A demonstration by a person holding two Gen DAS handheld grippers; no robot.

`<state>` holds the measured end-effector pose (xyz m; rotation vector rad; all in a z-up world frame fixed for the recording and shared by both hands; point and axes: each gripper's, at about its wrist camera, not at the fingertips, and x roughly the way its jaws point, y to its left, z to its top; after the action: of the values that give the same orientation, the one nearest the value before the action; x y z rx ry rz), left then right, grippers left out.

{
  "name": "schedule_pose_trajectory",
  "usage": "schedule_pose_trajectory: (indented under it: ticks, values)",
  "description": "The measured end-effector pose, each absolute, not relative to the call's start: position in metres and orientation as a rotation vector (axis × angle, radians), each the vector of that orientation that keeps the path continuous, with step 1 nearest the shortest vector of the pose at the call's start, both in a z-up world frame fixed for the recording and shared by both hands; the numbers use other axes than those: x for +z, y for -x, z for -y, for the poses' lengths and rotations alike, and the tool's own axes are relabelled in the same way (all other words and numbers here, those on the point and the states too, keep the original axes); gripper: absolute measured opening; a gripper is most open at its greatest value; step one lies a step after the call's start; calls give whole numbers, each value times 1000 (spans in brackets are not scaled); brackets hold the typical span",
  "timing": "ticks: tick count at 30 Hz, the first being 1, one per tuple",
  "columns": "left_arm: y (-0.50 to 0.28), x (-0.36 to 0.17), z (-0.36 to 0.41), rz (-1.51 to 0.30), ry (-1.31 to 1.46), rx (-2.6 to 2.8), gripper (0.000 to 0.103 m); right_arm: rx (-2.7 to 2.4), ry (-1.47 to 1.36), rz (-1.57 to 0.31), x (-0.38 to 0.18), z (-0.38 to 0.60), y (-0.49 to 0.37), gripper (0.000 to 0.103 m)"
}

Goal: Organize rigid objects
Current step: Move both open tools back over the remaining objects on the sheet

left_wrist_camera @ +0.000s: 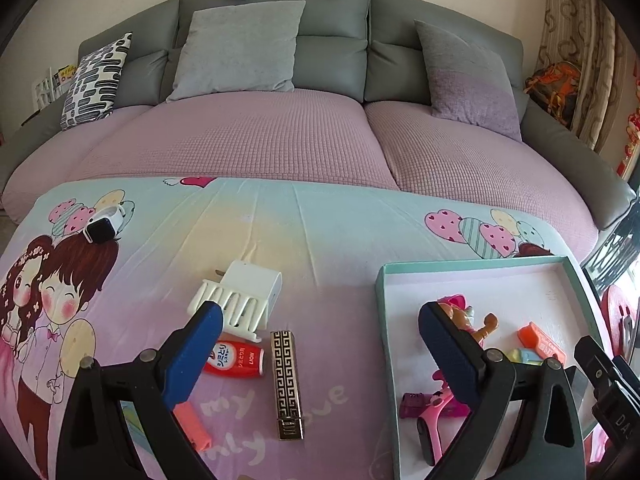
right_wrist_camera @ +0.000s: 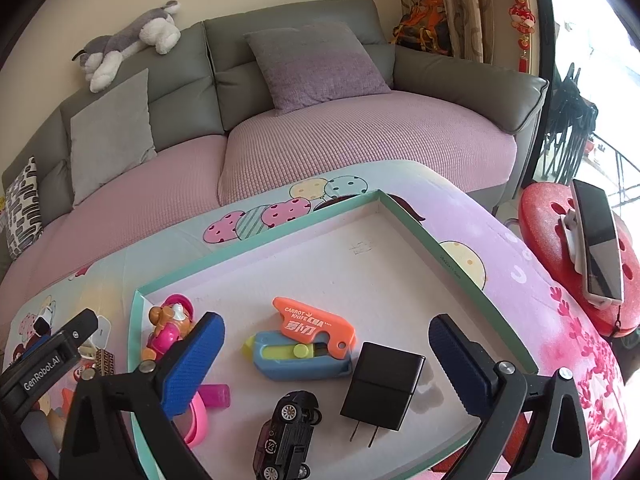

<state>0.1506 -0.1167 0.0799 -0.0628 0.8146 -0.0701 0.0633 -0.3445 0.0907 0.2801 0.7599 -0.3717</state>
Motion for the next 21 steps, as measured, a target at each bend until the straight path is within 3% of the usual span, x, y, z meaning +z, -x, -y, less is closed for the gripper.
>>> schedule_pose_trajectory:
  ticks: [21]
  values:
    - [-116, 114, -41, -686, 166, 298, 100, -95, -234, -710, 104, 248, -85, 103]
